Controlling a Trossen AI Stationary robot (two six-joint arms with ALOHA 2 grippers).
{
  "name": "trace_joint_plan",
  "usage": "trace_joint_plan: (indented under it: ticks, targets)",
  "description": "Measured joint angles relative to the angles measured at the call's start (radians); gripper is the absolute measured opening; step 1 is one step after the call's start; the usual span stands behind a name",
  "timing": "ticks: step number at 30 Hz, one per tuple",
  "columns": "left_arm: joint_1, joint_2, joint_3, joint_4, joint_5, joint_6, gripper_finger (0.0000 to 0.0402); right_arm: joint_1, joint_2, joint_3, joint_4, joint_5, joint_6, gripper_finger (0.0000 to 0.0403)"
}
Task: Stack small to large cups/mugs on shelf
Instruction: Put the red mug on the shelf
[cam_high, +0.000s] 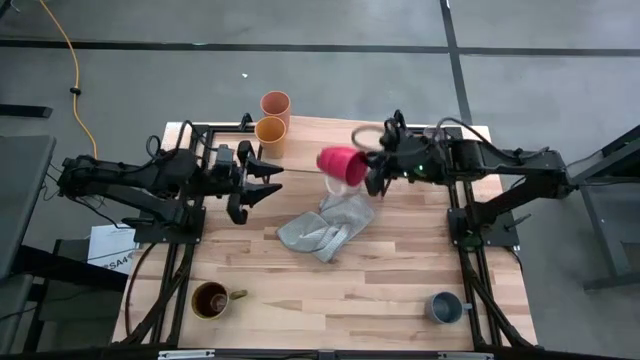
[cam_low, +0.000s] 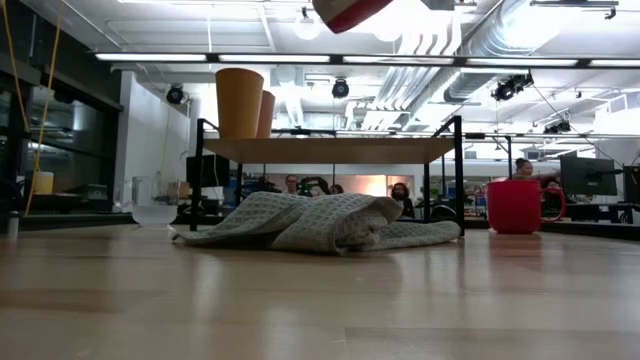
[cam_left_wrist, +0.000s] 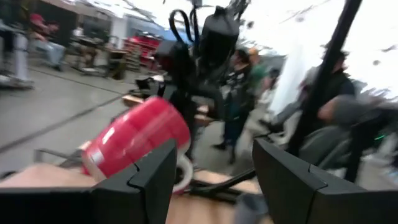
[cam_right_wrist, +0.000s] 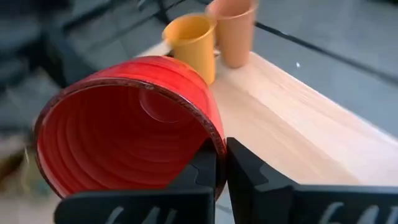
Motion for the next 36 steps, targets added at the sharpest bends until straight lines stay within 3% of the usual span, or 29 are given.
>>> trace_joint_plan:
  ticks: [7, 11, 16, 25, 36]
  targets:
    - [0.0, 0.069, 0.0, -0.008, -0.094, 0.233, 0.02, -0.052, 0.022, 0.0, 0.034, 0.042, 0.239, 0.0]
    - [0.0, 0.122, 0.0, -0.005, -0.215, 0.394, 0.02, -0.068, 0.049, -0.001, 0.057, 0.043, 0.301, 0.0]
    - [0.0, 0.185, 0.017, 0.007, -0.312, 0.522, 0.02, -0.071, 0.085, -0.001, 0.108, 0.033, 0.338, 0.0]
    - [-0.001, 0.27, 0.102, -0.003, -0.376, 0.765, 0.02, -0.089, 0.115, -0.001, 0.168, 0.034, 0.374, 0.0]
    - [-0.001, 0.288, 0.112, -0.027, -0.448, 0.931, 0.02, -0.095, 0.115, -0.001, 0.21, 0.018, 0.385, 0.0]
